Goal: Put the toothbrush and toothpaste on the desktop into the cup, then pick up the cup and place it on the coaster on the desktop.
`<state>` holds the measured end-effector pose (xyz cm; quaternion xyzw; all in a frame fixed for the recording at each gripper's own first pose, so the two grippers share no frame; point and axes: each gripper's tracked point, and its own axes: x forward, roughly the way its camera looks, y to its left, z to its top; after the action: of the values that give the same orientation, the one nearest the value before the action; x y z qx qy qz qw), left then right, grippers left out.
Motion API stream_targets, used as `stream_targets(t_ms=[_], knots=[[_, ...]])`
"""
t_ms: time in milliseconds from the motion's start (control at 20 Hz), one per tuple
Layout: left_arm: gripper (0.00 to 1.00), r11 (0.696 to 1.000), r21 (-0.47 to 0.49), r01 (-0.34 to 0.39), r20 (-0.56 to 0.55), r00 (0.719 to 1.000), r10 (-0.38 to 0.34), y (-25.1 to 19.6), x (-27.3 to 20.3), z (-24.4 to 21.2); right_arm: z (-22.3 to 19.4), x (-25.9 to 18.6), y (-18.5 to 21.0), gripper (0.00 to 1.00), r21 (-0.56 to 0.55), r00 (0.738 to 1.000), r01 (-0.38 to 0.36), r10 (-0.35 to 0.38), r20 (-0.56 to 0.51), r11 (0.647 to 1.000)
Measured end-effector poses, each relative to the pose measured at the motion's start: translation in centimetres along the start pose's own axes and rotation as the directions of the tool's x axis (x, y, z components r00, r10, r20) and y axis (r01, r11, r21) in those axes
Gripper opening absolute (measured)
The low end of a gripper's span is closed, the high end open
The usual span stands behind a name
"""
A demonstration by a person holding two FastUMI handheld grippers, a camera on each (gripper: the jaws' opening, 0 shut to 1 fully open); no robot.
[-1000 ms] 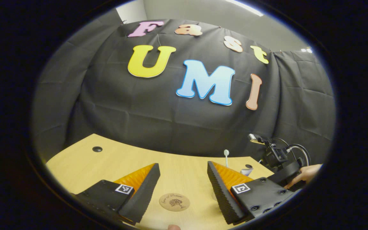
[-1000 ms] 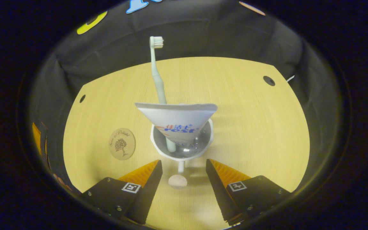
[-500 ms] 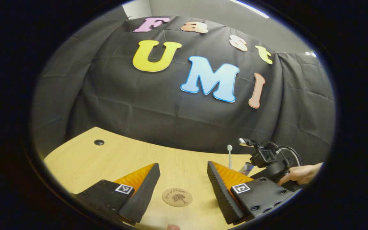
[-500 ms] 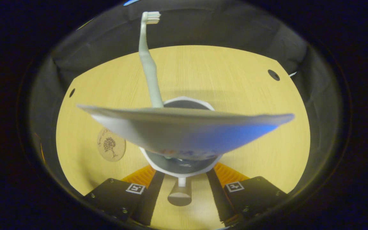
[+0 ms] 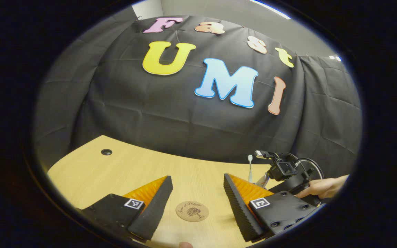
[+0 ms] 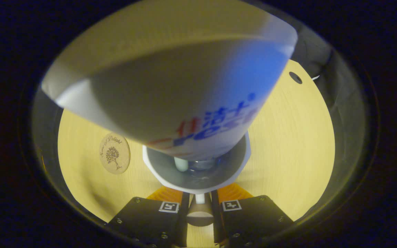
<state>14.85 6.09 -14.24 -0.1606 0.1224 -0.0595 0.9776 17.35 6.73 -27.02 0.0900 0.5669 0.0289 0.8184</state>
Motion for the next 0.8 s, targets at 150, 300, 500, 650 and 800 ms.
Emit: stream_targets(t_ms=[150, 300, 500, 650, 800], knots=[[0.96, 1.0, -0.003, 0.0, -0.001, 1.0, 0.0, -0.1, 0.0, -0.1, -0.1, 0.1, 0.1, 0.3, -0.006, 1.0, -0.002, 0.002, 0.002, 1.0], [0.96, 1.0, -0.007, -0.004, -0.005, 1.0, 0.004, 0.1, 0.0, -0.2, 0.0, 0.1, 0.0, 0.29, -0.023, 1.0, 0.0, 0.0, 0.014, 1.0], [0.96, 1.0, -0.015, -0.013, -0.006, 1.0, 0.013, 0.4, -0.3, -0.4, 0.1, -0.6, 0.4, 0.29, -0.044, 0.999, -0.007, 0.009, 0.045, 0.999], [0.96, 0.999, -0.027, -0.023, -0.009, 1.0, 0.023, 0.9, -0.7, -0.5, 0.0, -0.9, 1.8, 0.27, -0.054, 0.998, -0.027, 0.03, 0.058, 0.998], [0.96, 0.998, -0.04, -0.039, -0.004, 0.999, 0.039, 1.6, -1.2, -0.2, 0.1, -1.7, 2.8, 0.27, -0.081, 0.997, -0.03, 0.035, 0.072, 0.996]])
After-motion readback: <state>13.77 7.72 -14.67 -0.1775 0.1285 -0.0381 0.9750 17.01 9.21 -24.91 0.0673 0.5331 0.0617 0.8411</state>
